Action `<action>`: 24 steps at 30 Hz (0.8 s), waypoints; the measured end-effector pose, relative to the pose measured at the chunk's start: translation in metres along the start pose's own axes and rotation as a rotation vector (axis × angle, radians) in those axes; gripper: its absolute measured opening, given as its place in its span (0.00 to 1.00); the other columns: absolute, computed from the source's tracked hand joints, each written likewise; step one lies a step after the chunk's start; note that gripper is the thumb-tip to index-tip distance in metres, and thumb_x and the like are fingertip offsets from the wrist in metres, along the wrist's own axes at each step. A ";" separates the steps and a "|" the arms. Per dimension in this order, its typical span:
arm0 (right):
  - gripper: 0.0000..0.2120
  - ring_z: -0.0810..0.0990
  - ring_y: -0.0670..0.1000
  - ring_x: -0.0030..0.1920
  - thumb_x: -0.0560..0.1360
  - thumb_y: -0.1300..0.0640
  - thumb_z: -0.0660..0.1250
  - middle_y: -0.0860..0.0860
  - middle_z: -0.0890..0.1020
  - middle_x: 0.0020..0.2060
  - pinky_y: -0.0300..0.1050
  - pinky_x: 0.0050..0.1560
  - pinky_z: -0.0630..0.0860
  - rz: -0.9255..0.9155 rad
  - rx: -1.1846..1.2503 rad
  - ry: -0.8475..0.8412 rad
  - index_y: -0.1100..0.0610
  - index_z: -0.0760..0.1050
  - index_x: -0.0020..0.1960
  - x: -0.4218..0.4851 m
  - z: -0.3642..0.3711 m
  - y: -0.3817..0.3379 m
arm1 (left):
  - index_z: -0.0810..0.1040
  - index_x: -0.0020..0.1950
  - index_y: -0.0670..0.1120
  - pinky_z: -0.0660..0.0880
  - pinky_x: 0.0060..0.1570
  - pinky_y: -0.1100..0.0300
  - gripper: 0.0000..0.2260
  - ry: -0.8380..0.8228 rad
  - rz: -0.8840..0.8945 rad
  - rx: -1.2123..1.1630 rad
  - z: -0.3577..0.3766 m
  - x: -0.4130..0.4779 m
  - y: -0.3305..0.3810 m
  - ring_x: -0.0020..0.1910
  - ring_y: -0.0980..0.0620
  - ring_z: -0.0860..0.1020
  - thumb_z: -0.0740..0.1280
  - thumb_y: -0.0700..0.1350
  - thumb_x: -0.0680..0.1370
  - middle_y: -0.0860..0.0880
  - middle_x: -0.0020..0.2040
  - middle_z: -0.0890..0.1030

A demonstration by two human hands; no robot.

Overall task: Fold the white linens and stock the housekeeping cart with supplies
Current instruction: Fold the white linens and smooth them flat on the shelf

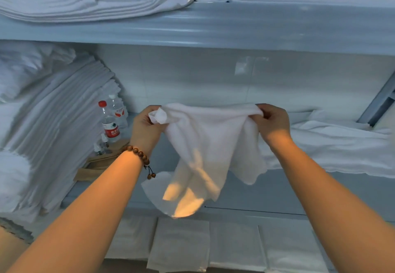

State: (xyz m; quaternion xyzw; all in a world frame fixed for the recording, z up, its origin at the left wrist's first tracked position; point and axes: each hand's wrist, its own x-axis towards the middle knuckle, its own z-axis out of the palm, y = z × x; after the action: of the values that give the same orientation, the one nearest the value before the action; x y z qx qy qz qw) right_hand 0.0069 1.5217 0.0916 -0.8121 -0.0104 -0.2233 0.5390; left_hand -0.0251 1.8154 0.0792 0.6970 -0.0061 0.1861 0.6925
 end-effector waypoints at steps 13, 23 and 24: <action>0.05 0.80 0.51 0.39 0.71 0.60 0.67 0.55 0.84 0.39 0.48 0.44 0.78 0.042 -0.056 0.235 0.55 0.82 0.42 0.005 -0.073 0.003 | 0.80 0.42 0.52 0.80 0.49 0.43 0.09 -0.031 -0.071 0.047 0.078 0.008 0.003 0.48 0.44 0.81 0.77 0.40 0.68 0.48 0.44 0.83; 0.07 0.79 0.47 0.38 0.73 0.70 0.64 0.56 0.81 0.39 0.41 0.43 0.74 0.033 0.097 0.079 0.63 0.80 0.46 -0.030 -0.029 0.000 | 0.69 0.67 0.57 0.69 0.57 0.72 0.33 -0.396 0.073 0.196 0.096 -0.027 -0.009 0.62 0.59 0.73 0.79 0.43 0.67 0.55 0.64 0.74; 0.08 0.78 0.44 0.36 0.73 0.71 0.64 0.55 0.81 0.39 0.37 0.41 0.74 0.022 0.096 0.036 0.64 0.80 0.46 -0.037 -0.022 0.001 | 0.66 0.69 0.60 0.67 0.58 0.73 0.36 -0.455 0.102 0.235 0.099 -0.033 -0.012 0.65 0.60 0.70 0.79 0.46 0.66 0.57 0.66 0.72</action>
State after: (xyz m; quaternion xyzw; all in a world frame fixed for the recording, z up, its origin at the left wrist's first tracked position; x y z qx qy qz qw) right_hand -0.0344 1.5104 0.0842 -0.7813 -0.0023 -0.2310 0.5799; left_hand -0.0274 1.7120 0.0612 0.7954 -0.1753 0.0585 0.5772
